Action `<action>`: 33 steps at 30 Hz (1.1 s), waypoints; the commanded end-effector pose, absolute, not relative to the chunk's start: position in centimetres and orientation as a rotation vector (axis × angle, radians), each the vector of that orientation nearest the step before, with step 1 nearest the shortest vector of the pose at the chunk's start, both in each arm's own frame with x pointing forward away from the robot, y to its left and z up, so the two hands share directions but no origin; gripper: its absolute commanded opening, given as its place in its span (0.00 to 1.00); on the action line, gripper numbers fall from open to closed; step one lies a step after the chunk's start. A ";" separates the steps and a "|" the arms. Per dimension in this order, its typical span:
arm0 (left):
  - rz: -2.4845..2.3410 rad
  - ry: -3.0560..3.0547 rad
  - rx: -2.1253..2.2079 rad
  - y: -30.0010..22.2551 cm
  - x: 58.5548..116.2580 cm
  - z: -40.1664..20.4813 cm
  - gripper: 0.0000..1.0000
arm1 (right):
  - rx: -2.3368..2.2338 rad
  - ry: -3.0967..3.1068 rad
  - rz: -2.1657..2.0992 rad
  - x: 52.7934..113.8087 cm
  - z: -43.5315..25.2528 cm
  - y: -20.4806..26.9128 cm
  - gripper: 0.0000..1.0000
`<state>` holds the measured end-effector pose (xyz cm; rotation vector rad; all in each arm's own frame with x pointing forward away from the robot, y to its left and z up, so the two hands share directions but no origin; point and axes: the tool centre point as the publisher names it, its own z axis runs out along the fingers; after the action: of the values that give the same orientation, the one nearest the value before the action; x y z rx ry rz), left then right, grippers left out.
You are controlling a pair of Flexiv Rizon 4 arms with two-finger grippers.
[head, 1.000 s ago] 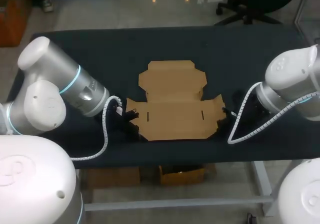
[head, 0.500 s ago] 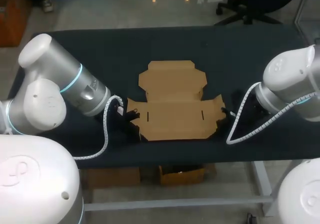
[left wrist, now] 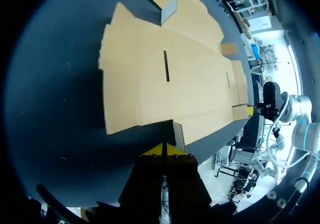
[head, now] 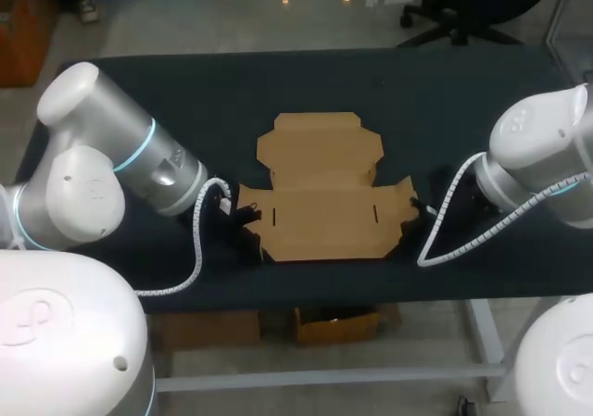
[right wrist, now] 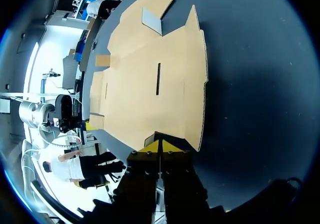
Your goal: Assemble the packaging by folding the flat box into shape, placing the metal phone stand inside, and closing the box properly
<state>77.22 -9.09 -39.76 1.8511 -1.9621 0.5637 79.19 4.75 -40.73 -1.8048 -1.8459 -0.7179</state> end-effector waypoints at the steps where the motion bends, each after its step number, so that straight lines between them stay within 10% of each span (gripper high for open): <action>1: 0.556 -1.973 1.865 -9.2 77.0 -39.3 0.00 | -1.817 -1.849 -0.717 79.0 -40.4 4.7 0.00; 33: 0.520 -2.073 1.787 -12.8 77.7 -39.3 0.00 | -1.802 -1.909 -0.651 80.1 -40.1 6.7 0.00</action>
<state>77.46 -12.24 -39.09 1.7828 -2.0672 0.5327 79.85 6.26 -40.14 -1.8008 -1.9038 -0.6684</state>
